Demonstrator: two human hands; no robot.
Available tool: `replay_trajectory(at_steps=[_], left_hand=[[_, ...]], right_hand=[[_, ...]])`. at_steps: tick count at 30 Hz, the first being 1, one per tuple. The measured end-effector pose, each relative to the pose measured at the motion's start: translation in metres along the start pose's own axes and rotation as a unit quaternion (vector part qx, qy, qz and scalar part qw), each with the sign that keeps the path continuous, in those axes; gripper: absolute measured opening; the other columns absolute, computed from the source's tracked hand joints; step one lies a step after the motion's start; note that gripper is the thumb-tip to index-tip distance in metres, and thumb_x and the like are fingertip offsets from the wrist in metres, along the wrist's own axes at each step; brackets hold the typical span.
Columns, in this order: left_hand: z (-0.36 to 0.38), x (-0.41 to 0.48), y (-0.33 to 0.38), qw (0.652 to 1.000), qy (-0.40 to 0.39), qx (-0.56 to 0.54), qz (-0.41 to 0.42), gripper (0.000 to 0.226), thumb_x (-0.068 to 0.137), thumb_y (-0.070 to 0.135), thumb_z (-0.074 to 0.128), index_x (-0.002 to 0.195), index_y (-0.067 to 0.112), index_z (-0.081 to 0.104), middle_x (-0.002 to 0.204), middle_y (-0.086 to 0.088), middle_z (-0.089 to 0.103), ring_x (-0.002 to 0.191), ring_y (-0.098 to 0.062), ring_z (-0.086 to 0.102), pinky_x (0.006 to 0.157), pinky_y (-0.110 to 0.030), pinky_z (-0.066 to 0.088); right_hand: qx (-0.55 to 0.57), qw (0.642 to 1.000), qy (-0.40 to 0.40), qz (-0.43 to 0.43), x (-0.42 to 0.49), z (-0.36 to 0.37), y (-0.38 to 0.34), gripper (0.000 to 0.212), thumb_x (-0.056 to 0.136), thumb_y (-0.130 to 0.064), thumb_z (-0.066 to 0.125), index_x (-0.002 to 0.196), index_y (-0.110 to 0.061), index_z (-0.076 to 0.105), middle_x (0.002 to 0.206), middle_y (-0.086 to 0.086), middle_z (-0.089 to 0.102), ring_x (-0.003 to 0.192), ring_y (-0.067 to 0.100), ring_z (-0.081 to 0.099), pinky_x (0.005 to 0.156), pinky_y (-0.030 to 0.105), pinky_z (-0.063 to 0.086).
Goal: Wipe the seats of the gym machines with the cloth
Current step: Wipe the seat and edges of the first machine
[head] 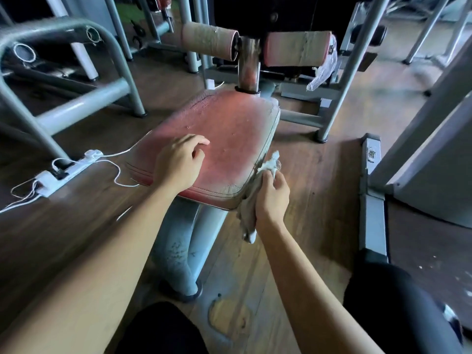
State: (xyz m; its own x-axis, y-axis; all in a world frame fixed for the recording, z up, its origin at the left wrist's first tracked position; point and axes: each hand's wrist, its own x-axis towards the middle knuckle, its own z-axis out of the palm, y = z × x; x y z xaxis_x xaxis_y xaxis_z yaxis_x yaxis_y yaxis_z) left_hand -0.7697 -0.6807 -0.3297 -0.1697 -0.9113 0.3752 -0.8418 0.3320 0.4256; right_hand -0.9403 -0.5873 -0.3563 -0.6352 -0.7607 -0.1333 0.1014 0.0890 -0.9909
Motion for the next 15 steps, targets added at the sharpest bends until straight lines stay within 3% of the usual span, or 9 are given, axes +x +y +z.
replay_trajectory(at_steps=[2,4,6,9,12,15], left_hand=[[0.0,0.001,0.002,1.0,-0.009,0.015,0.008,0.03,0.094,0.019,0.047,0.115,0.034,0.063,0.128,0.018,0.062,0.116,-0.016,0.054,0.091,-0.035,0.048],[0.002,0.005,0.0,0.999,-0.027,0.036,0.012,0.033,0.094,0.019,0.046,0.119,0.034,0.061,0.132,0.018,0.06,0.117,-0.017,0.052,0.09,-0.034,0.046],[0.005,0.011,-0.002,0.998,-0.046,0.05,-0.003,0.037,0.095,0.02,0.046,0.127,0.034,0.059,0.142,0.016,0.055,0.126,-0.019,0.049,0.1,-0.034,0.042],[0.014,0.024,0.009,0.993,-0.091,0.059,-0.044,0.043,0.101,0.025,0.046,0.143,0.03,0.052,0.158,0.006,0.04,0.145,-0.021,0.033,0.118,-0.036,0.023],[0.029,0.034,0.026,0.989,-0.1,0.087,-0.067,0.044,0.105,0.032,0.042,0.148,0.029,0.046,0.162,0.0,0.032,0.151,-0.027,0.021,0.122,-0.043,0.013],[0.037,0.033,0.027,0.993,-0.079,0.069,-0.058,0.041,0.105,0.03,0.044,0.146,0.028,0.049,0.16,0.004,0.035,0.15,-0.024,0.022,0.124,-0.039,0.013]], right_hand=[[0.003,1.0,-0.007,0.014,0.005,-0.006,-0.006,0.014,0.095,-0.024,0.048,0.09,-0.017,0.059,0.084,-0.01,0.063,0.077,0.008,0.057,0.075,0.029,0.046],[-0.006,1.0,-0.021,0.012,0.017,-0.01,-0.012,0.019,0.095,-0.028,0.048,0.109,-0.027,0.061,0.107,-0.008,0.068,0.098,0.011,0.063,0.088,0.031,0.05],[-0.017,0.999,-0.031,0.004,0.033,-0.01,-0.016,0.026,0.095,-0.031,0.049,0.118,-0.027,0.061,0.114,-0.005,0.068,0.105,0.015,0.064,0.094,0.034,0.05],[-0.061,0.994,-0.09,-0.031,0.055,-0.003,-0.022,0.034,0.098,-0.035,0.049,0.127,-0.024,0.065,0.119,-0.004,0.069,0.113,0.016,0.063,0.1,0.031,0.047],[-0.091,0.98,-0.174,-0.041,0.065,-0.001,-0.019,0.041,0.104,-0.03,0.043,0.143,-0.024,0.051,0.119,-0.006,0.064,0.109,0.015,0.057,0.087,0.014,0.036],[-0.084,0.97,-0.217,-0.073,0.067,-0.001,-0.004,0.048,0.107,-0.03,0.038,0.155,-0.03,0.033,0.154,-0.011,0.043,0.136,0.009,0.042,0.093,0.002,0.022]])
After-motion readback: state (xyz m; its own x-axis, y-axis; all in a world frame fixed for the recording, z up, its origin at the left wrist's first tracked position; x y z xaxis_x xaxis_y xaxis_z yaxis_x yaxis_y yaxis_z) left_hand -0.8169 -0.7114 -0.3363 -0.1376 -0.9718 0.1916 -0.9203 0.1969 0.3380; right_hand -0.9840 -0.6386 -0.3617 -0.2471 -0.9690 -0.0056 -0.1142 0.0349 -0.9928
